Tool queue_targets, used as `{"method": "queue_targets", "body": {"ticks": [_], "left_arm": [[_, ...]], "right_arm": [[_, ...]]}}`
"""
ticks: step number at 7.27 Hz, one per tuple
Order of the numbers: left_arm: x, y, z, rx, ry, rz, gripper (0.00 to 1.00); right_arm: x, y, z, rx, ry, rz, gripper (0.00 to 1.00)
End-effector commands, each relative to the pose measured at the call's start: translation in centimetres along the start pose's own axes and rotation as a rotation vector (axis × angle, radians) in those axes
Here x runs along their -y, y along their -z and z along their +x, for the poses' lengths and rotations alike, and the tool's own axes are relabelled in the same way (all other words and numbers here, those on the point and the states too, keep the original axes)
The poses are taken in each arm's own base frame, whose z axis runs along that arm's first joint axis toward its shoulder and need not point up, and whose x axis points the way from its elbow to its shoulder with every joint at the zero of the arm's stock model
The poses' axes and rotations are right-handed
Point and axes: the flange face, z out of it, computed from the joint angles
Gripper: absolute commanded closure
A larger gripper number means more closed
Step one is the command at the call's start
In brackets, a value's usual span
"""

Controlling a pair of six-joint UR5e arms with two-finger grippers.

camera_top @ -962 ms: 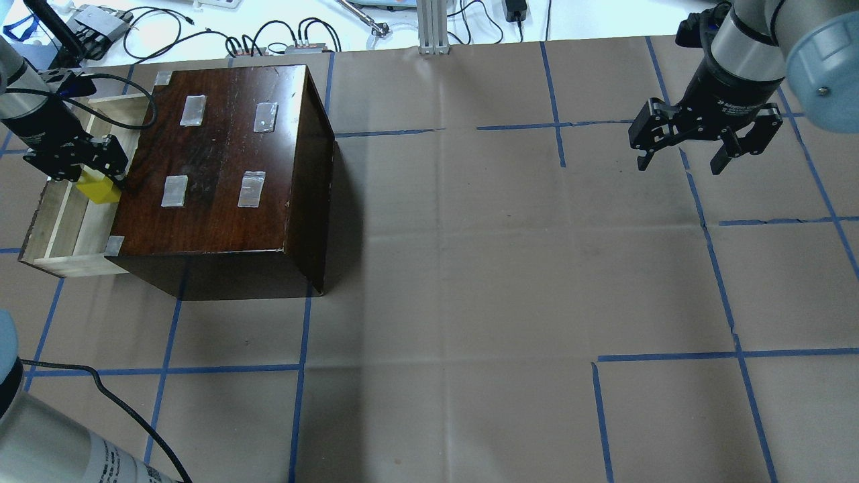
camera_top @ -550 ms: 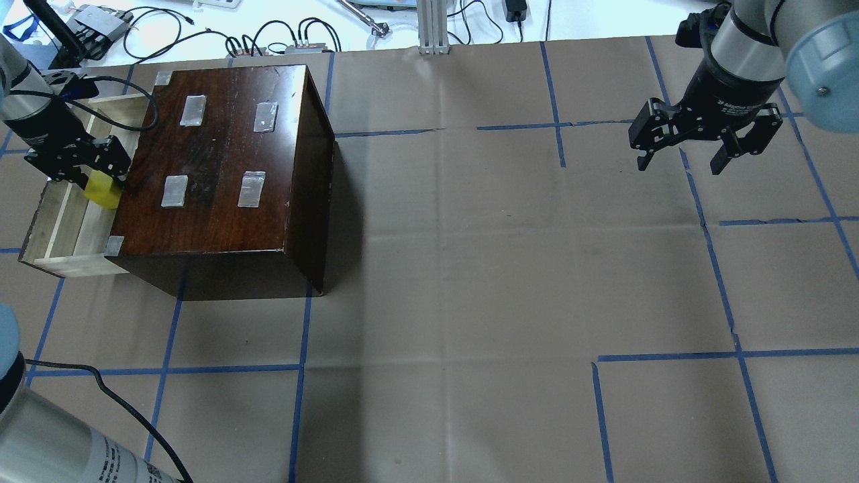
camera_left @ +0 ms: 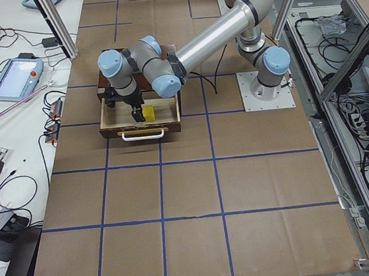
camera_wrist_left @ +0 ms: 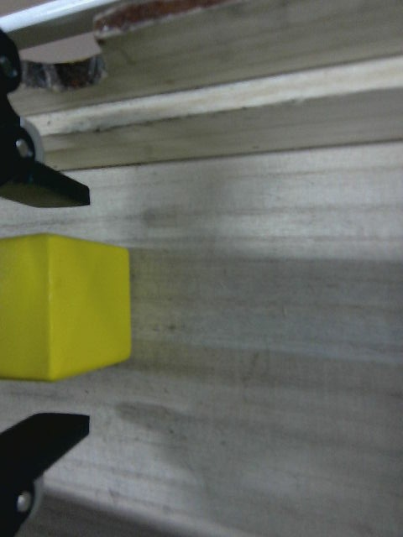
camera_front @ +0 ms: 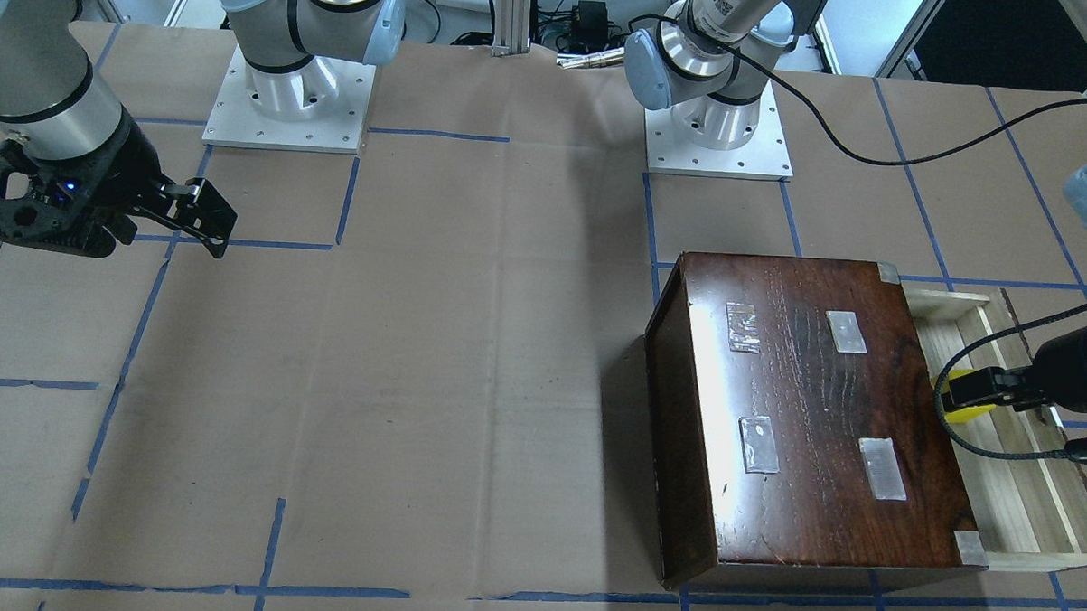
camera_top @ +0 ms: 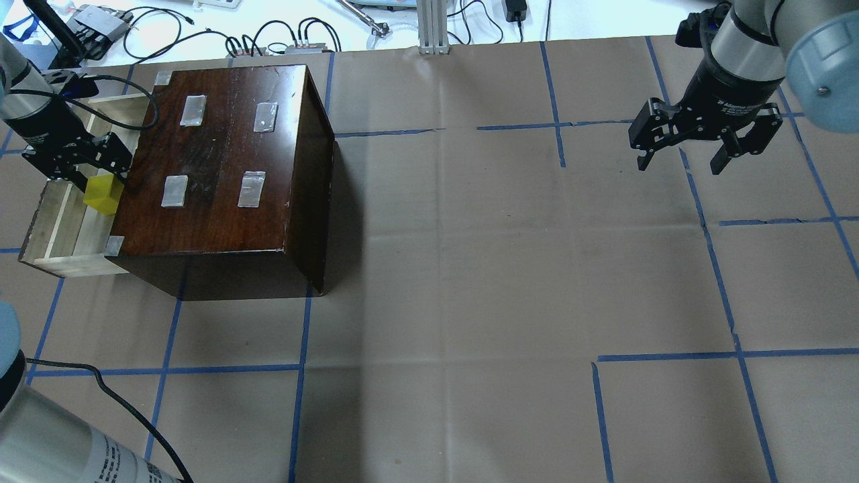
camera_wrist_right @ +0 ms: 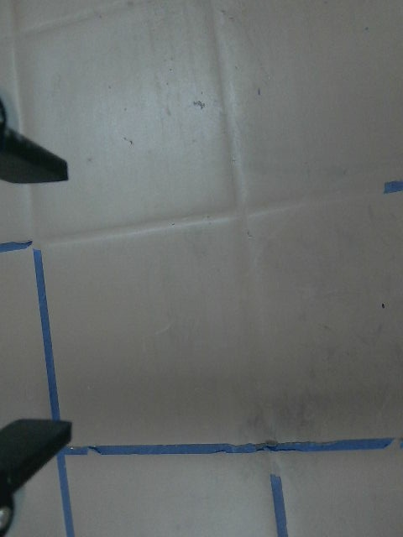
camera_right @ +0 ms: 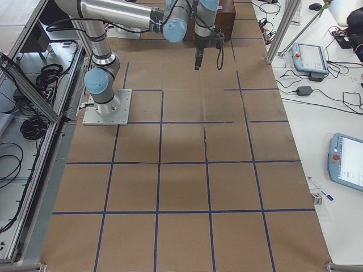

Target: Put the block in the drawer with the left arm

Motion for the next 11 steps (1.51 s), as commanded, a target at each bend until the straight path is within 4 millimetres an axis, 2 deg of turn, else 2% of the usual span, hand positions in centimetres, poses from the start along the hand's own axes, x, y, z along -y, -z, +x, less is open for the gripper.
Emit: {"method": "queue_targets", "body": {"ticks": [1, 2, 3, 4, 5, 6, 7, 8, 9, 10, 11], "left_arm": [[-2.3, 6.2, 1.0, 0.041, 0.004, 0.089, 0.02], [-3.9, 8.7, 3.2, 0.053, -0.011, 0.124, 0.01], [-4.6, 11.1, 8.7, 0.076, -0.041, 0.163, 0.01], [-5.3, 12.4, 15.5, 0.081, -0.042, 0.191, 0.01], [-6.7, 13.1, 21.6, 0.073, -0.037, 0.21, 0.01], [-8.8, 12.5, 27.0, 0.06, -0.018, 0.207, 0.01], [-10.4, 10.5, 31.2, 0.047, 0.001, 0.177, 0.01], [-12.1, 9.2, 34.5, 0.047, -0.042, 0.155, 0.01], [-13.1, 8.4, 35.8, 0.051, -0.07, 0.137, 0.01], [-13.5, 7.4, 35.8, 0.055, -0.07, 0.088, 0.01], [-13.7, 7.4, 35.7, 0.057, -0.072, 0.086, 0.01]], "right_arm": [[0.0, 0.0, 0.0, 0.0, 0.0, 0.0, 0.0], [0.0, 0.0, 0.0, 0.0, 0.0, 0.0, 0.0], [0.0, 0.0, 0.0, 0.0, -0.001, 0.0, 0.0], [0.0, 0.0, 0.0, 0.0, 0.0, 0.0, 0.0], [0.0, 0.1, 0.0, 0.0, -0.001, 0.002, 0.0], [0.0, -0.1, 0.0, 0.0, -0.001, -0.001, 0.0], [0.0, -0.1, 0.0, 0.0, -0.001, -0.001, 0.0], [0.0, 0.0, 0.0, 0.0, -0.001, 0.0, 0.0], [0.0, 0.1, 0.0, 0.0, -0.001, 0.002, 0.0], [0.0, 0.1, 0.0, 0.0, -0.001, 0.002, 0.0], [0.0, 0.0, 0.0, 0.0, -0.001, 0.0, 0.0]]}}
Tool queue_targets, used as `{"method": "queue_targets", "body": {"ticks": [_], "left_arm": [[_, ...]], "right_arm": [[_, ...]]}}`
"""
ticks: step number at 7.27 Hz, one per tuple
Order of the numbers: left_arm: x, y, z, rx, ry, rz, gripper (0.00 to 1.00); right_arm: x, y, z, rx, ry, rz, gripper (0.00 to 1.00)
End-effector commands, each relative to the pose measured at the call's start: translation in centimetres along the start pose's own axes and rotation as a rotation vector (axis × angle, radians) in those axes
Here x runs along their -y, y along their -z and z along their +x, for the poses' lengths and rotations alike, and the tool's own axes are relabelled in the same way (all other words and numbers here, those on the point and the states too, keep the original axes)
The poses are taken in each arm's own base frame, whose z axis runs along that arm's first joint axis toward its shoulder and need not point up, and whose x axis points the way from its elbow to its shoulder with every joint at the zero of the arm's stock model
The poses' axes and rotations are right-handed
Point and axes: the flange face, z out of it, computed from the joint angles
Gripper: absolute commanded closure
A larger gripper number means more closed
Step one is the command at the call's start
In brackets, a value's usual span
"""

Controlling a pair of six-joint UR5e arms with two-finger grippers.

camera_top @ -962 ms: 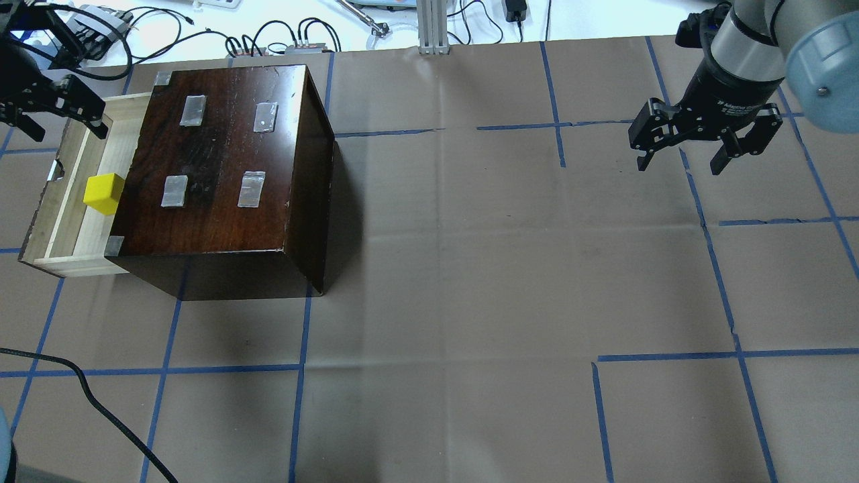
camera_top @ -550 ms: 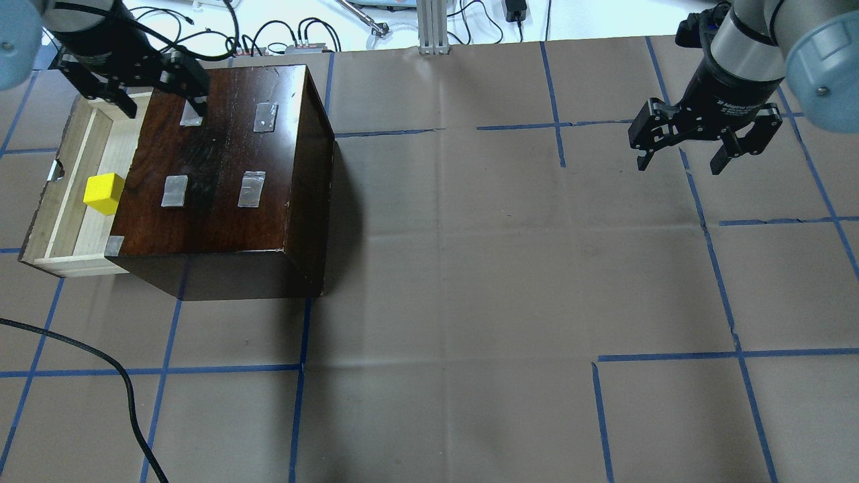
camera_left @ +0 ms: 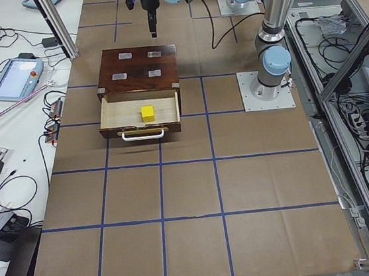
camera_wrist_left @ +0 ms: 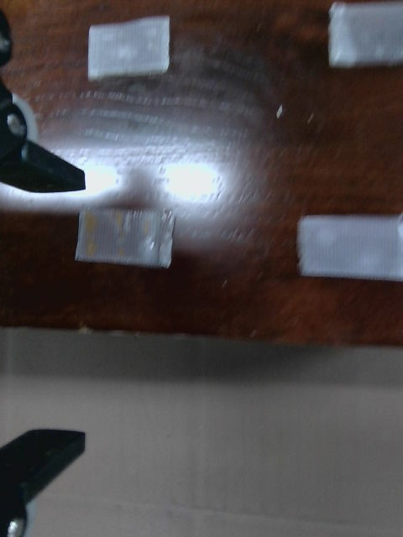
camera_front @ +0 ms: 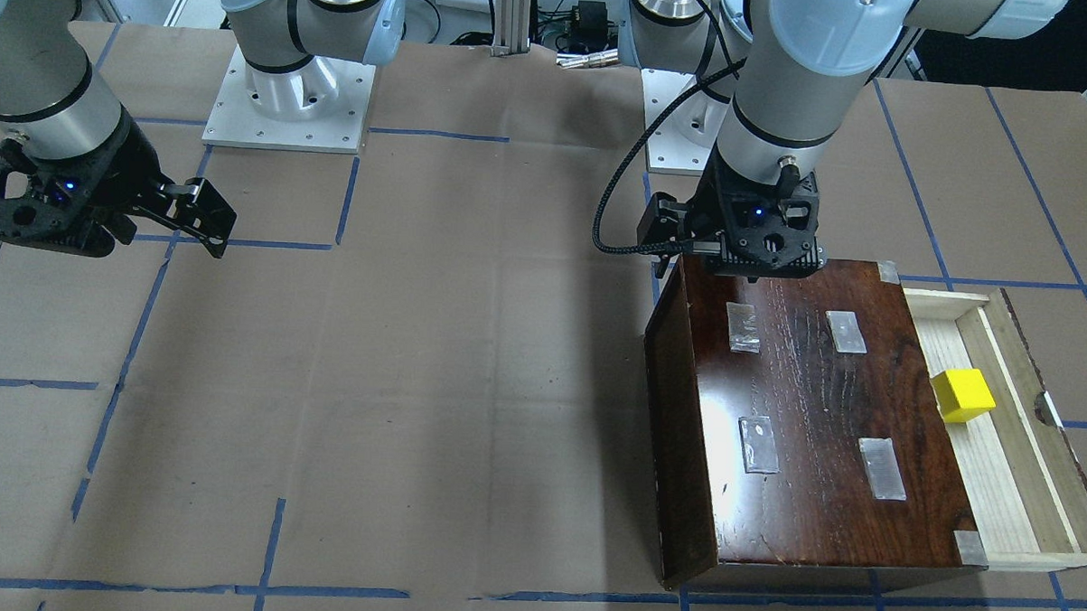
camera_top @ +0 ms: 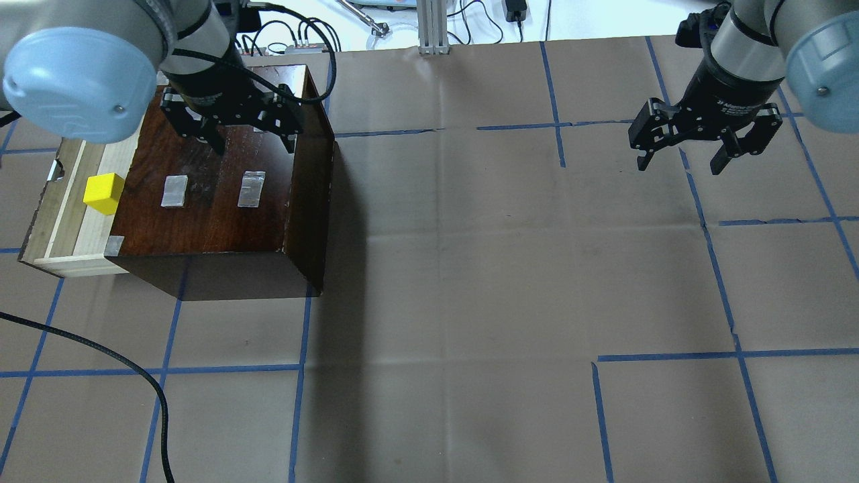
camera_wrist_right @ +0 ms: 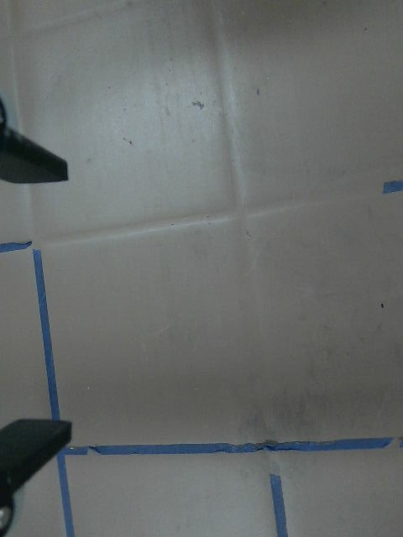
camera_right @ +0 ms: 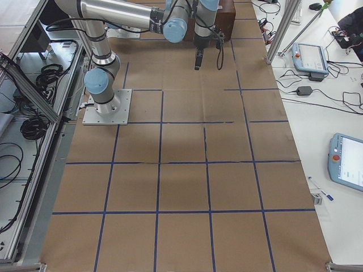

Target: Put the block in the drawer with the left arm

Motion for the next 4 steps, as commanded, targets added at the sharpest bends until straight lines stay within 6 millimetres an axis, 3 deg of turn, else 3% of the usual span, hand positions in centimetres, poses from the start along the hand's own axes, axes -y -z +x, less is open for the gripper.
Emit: {"method": "queue_targets", "body": {"ticks": [1, 4], "left_arm": [[-0.53, -0.35, 0.26, 0.002, -0.005, -0.019, 0.01], [-0.34, -0.37, -0.34, -0.001, 0.003, -0.02, 0.01]], "right_arm": [[-0.01, -0.04, 0.0, 0.0, 0.002, -0.001, 0.0], [-0.01, -0.04, 0.0, 0.0, 0.0, -0.001, 0.0]]}}
